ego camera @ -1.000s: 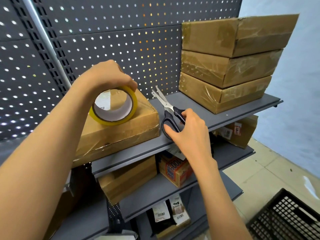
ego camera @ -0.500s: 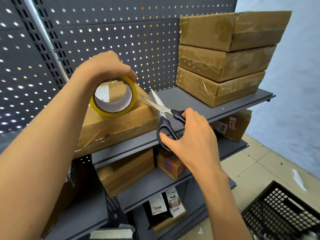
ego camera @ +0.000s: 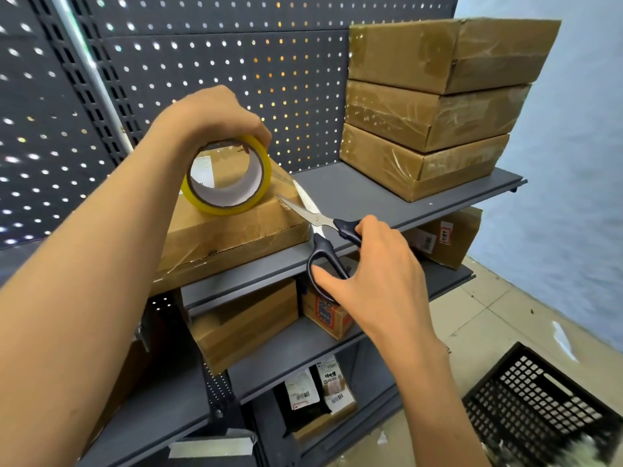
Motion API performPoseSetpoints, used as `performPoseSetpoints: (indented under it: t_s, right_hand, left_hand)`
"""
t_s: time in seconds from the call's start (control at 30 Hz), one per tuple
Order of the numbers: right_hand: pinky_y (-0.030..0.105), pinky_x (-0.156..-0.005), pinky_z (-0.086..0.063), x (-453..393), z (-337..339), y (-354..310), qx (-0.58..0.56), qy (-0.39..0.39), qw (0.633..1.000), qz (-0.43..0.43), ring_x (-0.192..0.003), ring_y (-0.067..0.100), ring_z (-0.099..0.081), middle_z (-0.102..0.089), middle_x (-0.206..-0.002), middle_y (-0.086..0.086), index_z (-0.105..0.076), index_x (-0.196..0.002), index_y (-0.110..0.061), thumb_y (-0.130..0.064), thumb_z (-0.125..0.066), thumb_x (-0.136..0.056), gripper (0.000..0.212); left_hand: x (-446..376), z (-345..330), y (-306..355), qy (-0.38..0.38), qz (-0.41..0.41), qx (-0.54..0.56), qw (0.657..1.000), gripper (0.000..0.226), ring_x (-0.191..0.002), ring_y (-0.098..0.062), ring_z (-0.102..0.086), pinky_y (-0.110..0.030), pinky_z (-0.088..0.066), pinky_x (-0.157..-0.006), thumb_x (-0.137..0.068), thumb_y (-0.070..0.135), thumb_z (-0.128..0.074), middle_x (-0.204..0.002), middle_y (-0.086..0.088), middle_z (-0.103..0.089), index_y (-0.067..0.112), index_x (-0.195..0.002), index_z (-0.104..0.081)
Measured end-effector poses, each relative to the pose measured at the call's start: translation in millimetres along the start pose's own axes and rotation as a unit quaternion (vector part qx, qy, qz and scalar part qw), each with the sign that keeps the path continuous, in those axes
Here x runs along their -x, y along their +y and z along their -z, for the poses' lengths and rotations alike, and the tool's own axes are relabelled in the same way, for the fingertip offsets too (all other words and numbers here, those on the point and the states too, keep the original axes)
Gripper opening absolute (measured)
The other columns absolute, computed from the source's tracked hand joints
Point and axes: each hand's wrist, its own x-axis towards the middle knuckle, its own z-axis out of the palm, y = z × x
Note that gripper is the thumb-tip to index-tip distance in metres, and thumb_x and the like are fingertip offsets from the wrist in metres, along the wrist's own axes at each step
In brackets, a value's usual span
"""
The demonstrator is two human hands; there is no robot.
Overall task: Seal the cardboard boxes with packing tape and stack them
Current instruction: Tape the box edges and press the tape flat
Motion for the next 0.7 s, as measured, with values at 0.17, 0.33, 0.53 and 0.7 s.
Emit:
performPoseSetpoints:
  t_s: [0.17,0.33,0.53,0.7]
  right_hand:
    - [0.021,-0.071,-0.025,-13,-3,-12,0.022,0.004,1.0,0.0,-0.095,0.017,-0.044,-0.038,-0.093,-0.004,-0.032,-0.096,-0.019,-0.052,-0.059,-0.085,0.044]
    - [0.022,-0.071,-0.026,-27,-6,-19,0.029,0.002,1.0,-0.007,-0.1,0.019,-0.047,-0.05,-0.103,0.001,-0.039,-0.101,-0.016,-0.049,-0.057,-0.088,0.04]
    - [0.022,-0.073,-0.026,-36,-8,-24,0.027,0.0,1.0,-0.009,-0.102,0.02,-0.048,-0.054,-0.109,0.004,-0.045,-0.11,-0.013,-0.047,-0.057,-0.09,0.041]
    - [0.024,-0.077,-0.035,-38,-7,-24,0.028,-0.01,1.0,-0.008,-0.108,0.019,-0.049,-0.054,-0.116,0.003,-0.046,-0.118,-0.014,-0.043,-0.056,-0.092,0.041]
  left_hand:
    - [0,-1,0,0.005,-0.004,0.001,1.0,0.033,-0.059,-0.019,-0.041,-0.029,-0.035,-0.055,-0.071,0.04,-0.071,-0.068,-0.006,-0.047,0.01,-0.071,-0.058]
    - [2,-1,1,0.005,-0.001,-0.002,1.0,0.032,-0.057,-0.018,-0.038,-0.028,-0.032,-0.051,-0.073,0.039,-0.071,-0.067,-0.005,-0.045,0.009,-0.072,-0.057]
    - [2,-1,3,0.003,-0.003,-0.003,1.0,0.036,-0.054,-0.016,-0.034,-0.027,-0.03,-0.049,-0.075,0.036,-0.07,-0.061,-0.004,-0.04,0.011,-0.061,-0.048]
    - [3,-1,3,0.005,0.005,-0.001,1.0,0.037,-0.053,-0.017,-0.034,-0.027,-0.029,-0.05,-0.073,0.036,-0.071,-0.058,-0.002,-0.04,0.013,-0.058,-0.046]
